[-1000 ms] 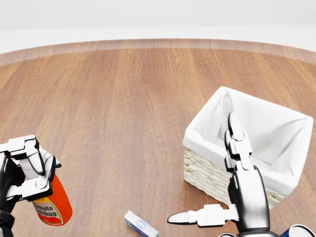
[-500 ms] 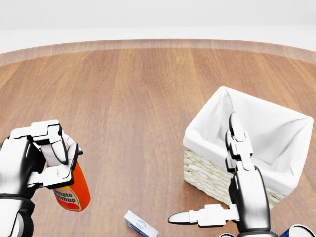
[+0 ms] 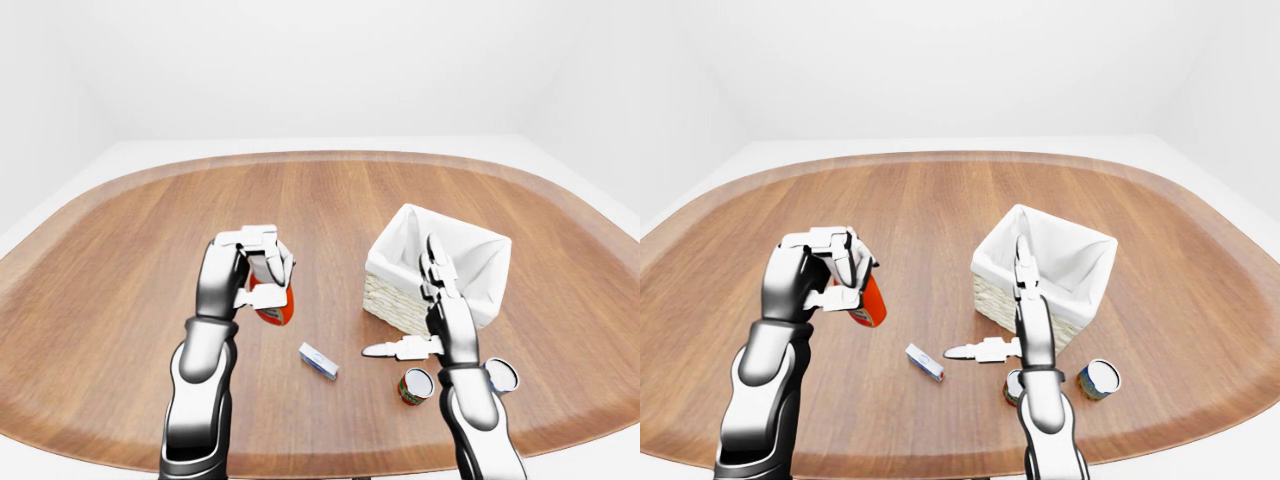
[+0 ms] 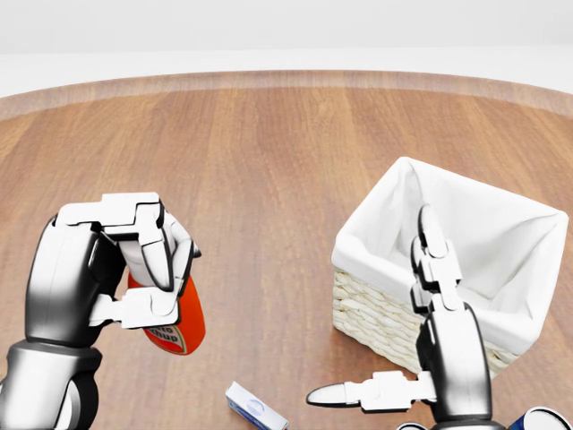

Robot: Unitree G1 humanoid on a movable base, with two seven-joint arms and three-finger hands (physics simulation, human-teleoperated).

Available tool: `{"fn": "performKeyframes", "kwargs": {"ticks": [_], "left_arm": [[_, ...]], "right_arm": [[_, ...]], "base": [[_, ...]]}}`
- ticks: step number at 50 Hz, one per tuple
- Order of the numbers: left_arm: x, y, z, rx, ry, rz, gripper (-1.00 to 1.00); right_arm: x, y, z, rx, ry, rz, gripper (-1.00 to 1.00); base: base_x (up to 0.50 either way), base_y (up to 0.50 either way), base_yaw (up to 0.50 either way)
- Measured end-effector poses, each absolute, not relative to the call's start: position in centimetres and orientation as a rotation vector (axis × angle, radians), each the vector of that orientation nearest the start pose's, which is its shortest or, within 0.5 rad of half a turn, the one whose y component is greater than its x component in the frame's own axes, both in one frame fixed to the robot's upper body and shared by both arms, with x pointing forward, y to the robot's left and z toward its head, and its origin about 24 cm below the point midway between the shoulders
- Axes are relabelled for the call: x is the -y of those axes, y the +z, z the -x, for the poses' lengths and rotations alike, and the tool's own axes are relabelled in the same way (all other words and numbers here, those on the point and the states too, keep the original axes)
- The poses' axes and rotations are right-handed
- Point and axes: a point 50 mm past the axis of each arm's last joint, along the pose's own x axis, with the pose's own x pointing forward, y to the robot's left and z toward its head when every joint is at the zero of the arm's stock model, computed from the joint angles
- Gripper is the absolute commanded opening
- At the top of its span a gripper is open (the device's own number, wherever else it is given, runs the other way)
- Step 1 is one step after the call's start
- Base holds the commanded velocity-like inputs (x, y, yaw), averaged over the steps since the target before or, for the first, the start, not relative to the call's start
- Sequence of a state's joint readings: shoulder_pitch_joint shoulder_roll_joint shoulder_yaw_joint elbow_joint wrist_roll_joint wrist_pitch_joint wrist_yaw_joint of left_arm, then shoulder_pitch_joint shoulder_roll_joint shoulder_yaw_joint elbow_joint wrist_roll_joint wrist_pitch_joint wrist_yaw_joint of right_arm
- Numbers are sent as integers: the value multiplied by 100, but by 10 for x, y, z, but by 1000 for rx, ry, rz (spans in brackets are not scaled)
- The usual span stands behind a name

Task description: Pick up the ketchup, and put it in the basket.

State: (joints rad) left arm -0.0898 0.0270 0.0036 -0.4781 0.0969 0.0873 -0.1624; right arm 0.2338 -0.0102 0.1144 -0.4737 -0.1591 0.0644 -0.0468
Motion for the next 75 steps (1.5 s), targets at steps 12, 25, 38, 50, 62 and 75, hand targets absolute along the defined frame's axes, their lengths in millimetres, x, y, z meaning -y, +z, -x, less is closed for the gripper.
{"fn": "performKeyframes", "kwargs": {"ticks": [12, 25, 38, 50, 62, 75], "left_arm": [[-119, 179, -234, 560, -208, -156, -91], [-96, 192, -224, 630, -272, -145, -91], [-77, 196, -221, 656, -319, -122, -91], [-61, 193, -225, 633, -358, -99, -91], [-48, 190, -228, 612, -380, -87, -91], [-32, 192, -219, 628, -414, -74, -91]], "right_arm": [[141, 95, -205, 191, -24, 138, 100], [143, 97, -205, 194, -28, 137, 100], [144, 97, -205, 196, -31, 137, 100], [144, 97, -205, 195, -31, 138, 100], [144, 96, -206, 195, -31, 138, 100], [145, 96, -206, 196, -34, 138, 100]], "base": [[0, 0, 0], [0, 0, 0], [0, 0, 0], [0, 0, 0], [0, 0, 0], [0, 0, 0]]}}
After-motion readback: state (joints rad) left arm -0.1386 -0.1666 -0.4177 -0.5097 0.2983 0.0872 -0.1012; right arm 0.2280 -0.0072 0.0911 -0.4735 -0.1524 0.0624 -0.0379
